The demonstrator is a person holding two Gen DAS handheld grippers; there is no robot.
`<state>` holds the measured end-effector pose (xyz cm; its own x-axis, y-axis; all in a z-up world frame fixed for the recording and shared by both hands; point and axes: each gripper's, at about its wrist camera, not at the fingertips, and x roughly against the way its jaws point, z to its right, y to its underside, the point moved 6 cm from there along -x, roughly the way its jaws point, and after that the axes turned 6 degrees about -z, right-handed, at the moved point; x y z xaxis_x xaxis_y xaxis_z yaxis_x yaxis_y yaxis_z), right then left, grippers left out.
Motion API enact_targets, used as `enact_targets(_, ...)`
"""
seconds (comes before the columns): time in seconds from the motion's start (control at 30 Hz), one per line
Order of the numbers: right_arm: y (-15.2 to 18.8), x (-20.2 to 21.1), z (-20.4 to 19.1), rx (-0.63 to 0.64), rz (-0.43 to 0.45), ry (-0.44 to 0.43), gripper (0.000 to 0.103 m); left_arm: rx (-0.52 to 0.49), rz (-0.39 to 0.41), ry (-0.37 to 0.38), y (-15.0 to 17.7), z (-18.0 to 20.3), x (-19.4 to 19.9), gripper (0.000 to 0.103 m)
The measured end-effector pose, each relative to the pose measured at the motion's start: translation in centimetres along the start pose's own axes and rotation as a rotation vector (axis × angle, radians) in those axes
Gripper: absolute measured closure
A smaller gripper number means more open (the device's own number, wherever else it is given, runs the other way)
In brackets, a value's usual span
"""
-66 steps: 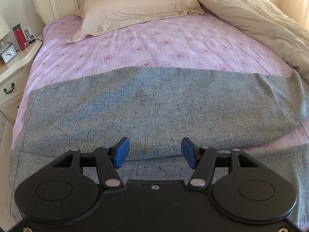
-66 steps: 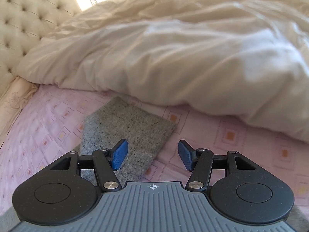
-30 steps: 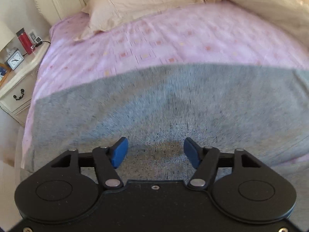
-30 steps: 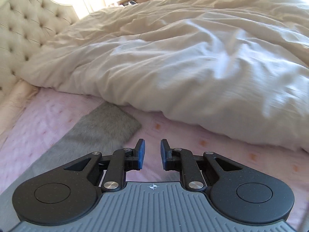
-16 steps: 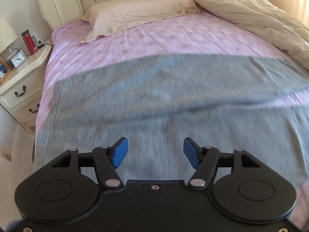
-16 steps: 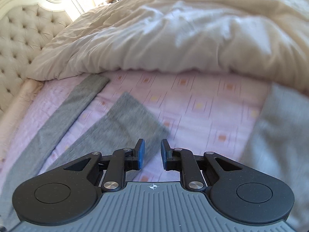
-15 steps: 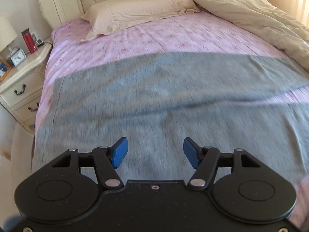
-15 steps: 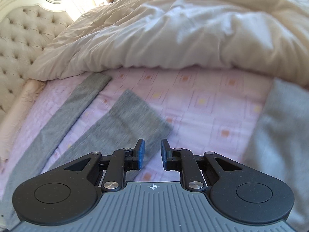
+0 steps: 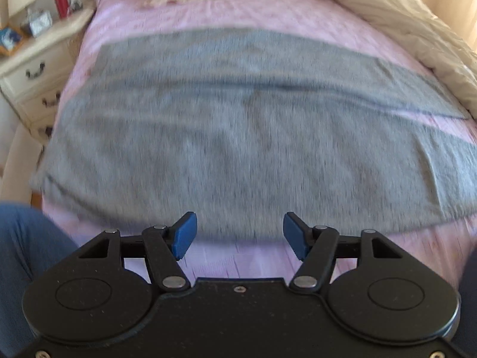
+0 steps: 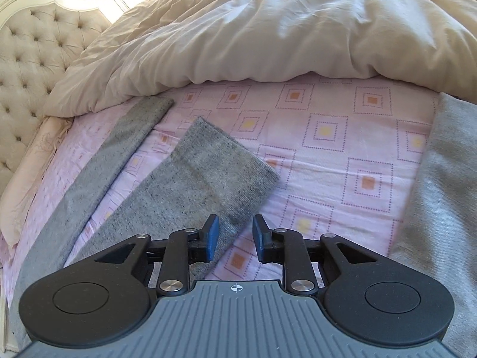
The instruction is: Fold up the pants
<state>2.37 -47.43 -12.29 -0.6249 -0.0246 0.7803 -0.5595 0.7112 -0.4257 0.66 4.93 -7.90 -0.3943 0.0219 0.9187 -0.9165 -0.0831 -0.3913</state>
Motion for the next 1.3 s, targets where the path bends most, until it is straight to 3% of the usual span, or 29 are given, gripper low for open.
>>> enact_targets(0.17, 0.2, -0.3, 0.1, 0.009, -0.014, -0.007, 0.079, 0.085, -0.078, 0.014, 1.2, -0.6, -2.3, 0.036)
enact_targets(0.33, 0.0, -0.5, 0.0, 0.022, -0.021, -0.007, 0.079, 0.223, -0.108, 0.058, 0.3, -2.1, -4.2, 0.035)
enact_targets(0.43, 0.0, -0.6, 0.1, 0.012, -0.022, -0.012, 0.079, 0.307, -0.101, 0.090, -0.3, -3.0, -4.9, 0.029)
enact_targets(0.6, 0.0, -0.5, 0.4, -0.002, -0.025, -0.029, 0.079, 0.389, -0.073, 0.110, -0.8, -4.0, -4.8, 0.029)
enact_targets(0.97, -0.6, -1.2, -0.1, -0.016, -0.009, -0.044, 0.079, 0.482, -0.034, 0.110, -2.6, -5.0, -5.5, 0.026)
enact_targets(1.0, -0.7, -1.2, -0.2, -0.014, -0.004, -0.049, 0.079, 0.492, -0.027, 0.103, -2.8, -5.1, -5.5, 0.028)
enact_targets(1.03, -0.7, -1.1, -0.3, -0.006, 0.004, -0.057, 0.082, 0.508, -0.012, 0.089, -2.8, -5.2, -5.5, 0.038)
enact_targets(1.07, -0.7, -0.9, -0.5, 0.008, 0.022, -0.060, 0.086, 0.519, 0.006, 0.055, -2.9, -5.3, -5.4, 0.063)
enact_targets(1.1, -0.8, -0.6, -0.8, 0.023, 0.039, -0.063, 0.089, 0.507, 0.018, 0.010, -2.9, -5.5, -5.3, 0.081)
enact_targets(1.13, -0.9, -0.1, -1.1, 0.033, 0.053, -0.073, 0.089, 0.482, 0.029, 0.009, -3.1, -5.6, -5.1, 0.089)
enact_targets(1.3, -2.4, 2.8, -3.1, 0.030, 0.128, -0.155, 0.089, 0.459, 0.073, 0.058, -3.9, -6.0, -3.3, 0.092)
